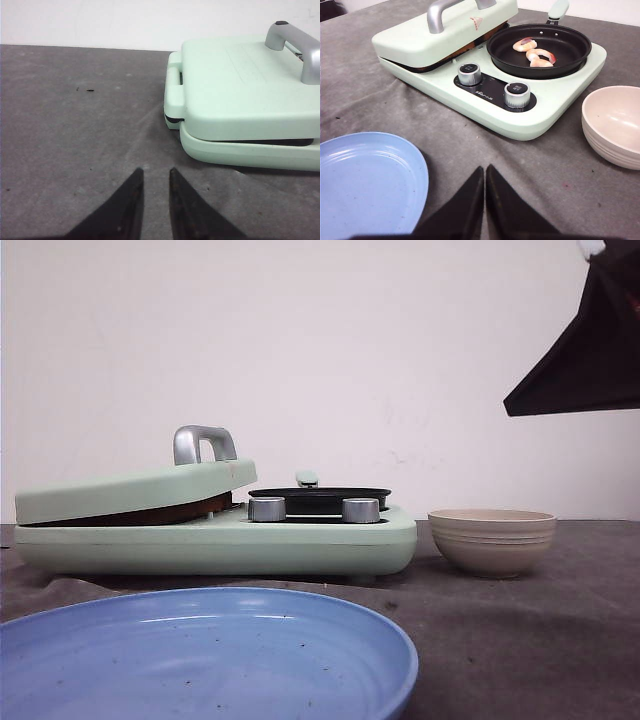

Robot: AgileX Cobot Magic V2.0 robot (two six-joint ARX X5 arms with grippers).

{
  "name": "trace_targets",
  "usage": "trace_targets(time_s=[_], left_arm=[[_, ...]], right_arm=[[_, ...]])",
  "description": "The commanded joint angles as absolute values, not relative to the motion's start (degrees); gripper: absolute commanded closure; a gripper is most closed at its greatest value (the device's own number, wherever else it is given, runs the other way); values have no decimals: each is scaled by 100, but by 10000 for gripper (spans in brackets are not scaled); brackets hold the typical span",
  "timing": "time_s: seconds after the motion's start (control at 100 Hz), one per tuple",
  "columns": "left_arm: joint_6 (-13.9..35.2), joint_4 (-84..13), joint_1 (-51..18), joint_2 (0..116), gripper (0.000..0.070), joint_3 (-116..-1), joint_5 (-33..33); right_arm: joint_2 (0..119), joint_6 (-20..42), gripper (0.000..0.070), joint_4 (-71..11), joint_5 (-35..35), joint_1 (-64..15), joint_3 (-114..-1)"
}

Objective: Make breakfast with bread and shrimp

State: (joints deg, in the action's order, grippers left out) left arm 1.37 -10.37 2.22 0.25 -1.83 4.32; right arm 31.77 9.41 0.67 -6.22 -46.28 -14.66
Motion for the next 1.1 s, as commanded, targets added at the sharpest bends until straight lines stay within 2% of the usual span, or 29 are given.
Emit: trace_targets(time_s=[0.0, 0.14, 0.26, 0.34, 0.56, 0.6, 0.71, 1.09], left_arm=[[78, -1061, 224, 19, 700, -80, 438], [80, -1061, 224, 19, 700, -80, 443], [80, -1061, 224, 19, 700, -80, 438], [78, -1061, 224, 19, 700, -80, 436], [80, -1061, 224, 19, 700, -80, 436], [80, -1061, 224, 19, 700, -80, 434], [80, -1061, 222, 19, 700, -84, 434], [80, -1070, 224, 19, 700, -84, 427]], right_arm=[[3020, 871, 700, -14, -648, -4532, -1490], [2497, 294, 700, -451, -617, -3833, -1457], [1927, -239, 700, -478, -596, -3006, -1240], [1540, -370, 700, -473, -523, -2499, -1037], [93, -613, 700, -475, 235, -1096, -189], [-14, -668, 700, -438, 305, -965, -60], [21, -663, 700, -1074, 368, -692, -69], [21, -491, 700, -1063, 344, -40, -69]])
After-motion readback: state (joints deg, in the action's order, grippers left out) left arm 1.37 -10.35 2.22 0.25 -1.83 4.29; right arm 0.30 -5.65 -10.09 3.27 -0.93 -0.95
